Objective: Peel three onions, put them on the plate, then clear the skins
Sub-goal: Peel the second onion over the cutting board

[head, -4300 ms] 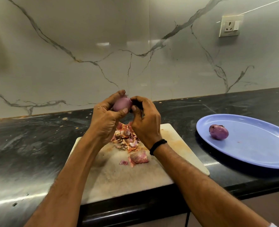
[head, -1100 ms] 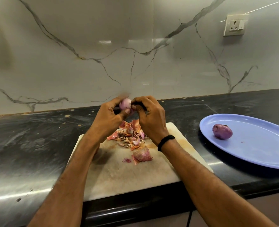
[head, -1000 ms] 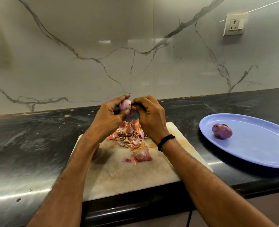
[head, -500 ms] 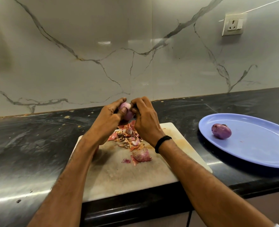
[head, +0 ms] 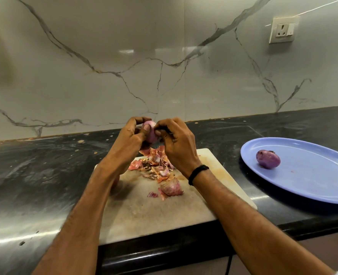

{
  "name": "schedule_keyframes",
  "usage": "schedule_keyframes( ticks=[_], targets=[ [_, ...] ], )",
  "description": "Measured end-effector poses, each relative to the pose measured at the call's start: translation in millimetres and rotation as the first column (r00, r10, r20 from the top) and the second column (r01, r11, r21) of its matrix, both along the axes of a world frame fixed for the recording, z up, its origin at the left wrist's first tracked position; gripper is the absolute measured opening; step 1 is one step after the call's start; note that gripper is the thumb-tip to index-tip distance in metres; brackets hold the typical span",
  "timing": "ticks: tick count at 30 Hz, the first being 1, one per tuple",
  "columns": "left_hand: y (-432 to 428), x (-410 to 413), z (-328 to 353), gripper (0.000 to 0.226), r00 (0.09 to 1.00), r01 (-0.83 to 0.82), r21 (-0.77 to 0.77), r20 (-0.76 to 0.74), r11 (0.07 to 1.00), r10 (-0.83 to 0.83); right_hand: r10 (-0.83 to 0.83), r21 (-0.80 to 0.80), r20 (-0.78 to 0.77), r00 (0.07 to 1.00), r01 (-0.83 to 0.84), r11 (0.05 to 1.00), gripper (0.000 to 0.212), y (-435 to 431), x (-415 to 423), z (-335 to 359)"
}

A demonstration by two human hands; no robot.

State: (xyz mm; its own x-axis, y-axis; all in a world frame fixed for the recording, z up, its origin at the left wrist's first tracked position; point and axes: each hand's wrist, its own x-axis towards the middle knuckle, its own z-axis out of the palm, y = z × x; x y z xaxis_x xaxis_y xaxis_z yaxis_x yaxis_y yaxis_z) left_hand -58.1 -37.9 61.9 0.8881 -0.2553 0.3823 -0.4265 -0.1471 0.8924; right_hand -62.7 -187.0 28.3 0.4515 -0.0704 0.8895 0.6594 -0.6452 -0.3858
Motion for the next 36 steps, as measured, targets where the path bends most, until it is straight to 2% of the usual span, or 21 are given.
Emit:
schedule_keyframes(
  ticks=[5,9,12,15,21,23,26,28,32,36],
  targets=[
    [0,-4,2,0.019,1.0,-0.006,0.026,-0.002,1.0,0.006,-0.03,-0.095,0.049,0.998,0.034,0.995,0.012,0,0,-2],
    [-2,-7,4,0.029,0.998,-0.002,0.001,-0.063,1.0,0.002,-0.02,-0.134,0.093,0.995,0.033,0.99,0.016,3,0,-3],
    [-3,-8,4,0.034,0.996,0.005,0.0,-0.088,1.0,-0.005,-0.013,-0.18,0.065,0.998,0.025,0.983,0.019,4,2,-3],
    [-5,-9,3,0.041,0.995,0.01,-0.002,-0.096,1.0,-0.01,-0.024,-0.117,0.03,0.999,0.027,0.993,0.022,9,2,-2],
    [-10,-11,3,0.033,0.989,0.042,-0.049,-0.142,0.998,-0.048,-0.033,0.066,-0.009,0.999,0.034,0.997,0.038,8,-2,-2],
    [-11,-12,3,0.033,0.986,0.047,-0.065,-0.154,0.997,-0.056,-0.03,0.087,-0.027,0.999,0.033,0.996,0.035,9,-2,-2],
    [-10,-15,4,0.034,0.98,0.021,-0.129,-0.192,0.991,-0.046,-0.031,0.154,-0.045,0.999,0.037,0.987,0.019,6,-2,0],
    [-11,-17,6,0.034,0.973,-0.017,-0.194,-0.228,0.981,-0.029,-0.036,0.2,-0.033,0.999,0.042,0.979,0.02,2,-3,1],
    [-12,-18,8,0.033,0.974,-0.024,-0.198,-0.224,0.98,-0.021,-0.046,0.234,-0.004,0.999,0.046,0.971,0.02,2,-5,2],
    [-10,-15,6,0.038,0.982,-0.011,-0.131,-0.187,0.991,-0.014,-0.035,0.144,0.019,0.999,0.032,0.989,0.019,2,-1,0]
  ],
)
